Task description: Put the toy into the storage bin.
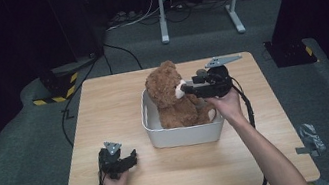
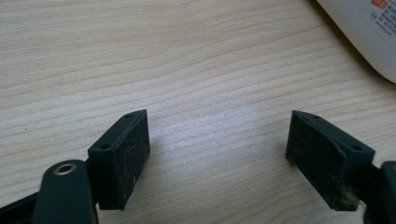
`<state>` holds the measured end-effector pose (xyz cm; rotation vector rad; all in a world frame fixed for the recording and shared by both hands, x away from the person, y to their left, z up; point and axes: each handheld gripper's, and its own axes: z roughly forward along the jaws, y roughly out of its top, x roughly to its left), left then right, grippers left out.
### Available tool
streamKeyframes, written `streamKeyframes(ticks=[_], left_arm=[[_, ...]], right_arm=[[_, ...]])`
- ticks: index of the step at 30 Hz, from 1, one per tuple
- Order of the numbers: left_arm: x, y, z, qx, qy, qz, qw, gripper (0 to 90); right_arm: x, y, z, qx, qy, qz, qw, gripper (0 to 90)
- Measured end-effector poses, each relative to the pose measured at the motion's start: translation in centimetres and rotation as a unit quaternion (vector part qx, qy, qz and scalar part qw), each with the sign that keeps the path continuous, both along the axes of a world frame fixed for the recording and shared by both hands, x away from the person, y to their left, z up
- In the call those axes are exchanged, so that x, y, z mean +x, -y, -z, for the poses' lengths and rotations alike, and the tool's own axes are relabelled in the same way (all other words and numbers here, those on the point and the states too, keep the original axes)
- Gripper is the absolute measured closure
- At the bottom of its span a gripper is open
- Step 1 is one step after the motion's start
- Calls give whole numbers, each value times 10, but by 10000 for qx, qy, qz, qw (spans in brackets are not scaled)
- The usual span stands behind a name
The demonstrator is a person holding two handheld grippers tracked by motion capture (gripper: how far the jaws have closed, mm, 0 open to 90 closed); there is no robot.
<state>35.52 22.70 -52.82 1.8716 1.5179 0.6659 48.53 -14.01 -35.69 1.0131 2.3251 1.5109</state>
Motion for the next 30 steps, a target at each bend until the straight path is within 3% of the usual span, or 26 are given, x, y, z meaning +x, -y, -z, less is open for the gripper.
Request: streamKeyframes(ticks=[30], left_arm=[[0, 0, 0, 5, 3, 1, 10000, 215]], right_arm=[[-17, 23, -4, 116, 265, 182, 9994, 382]])
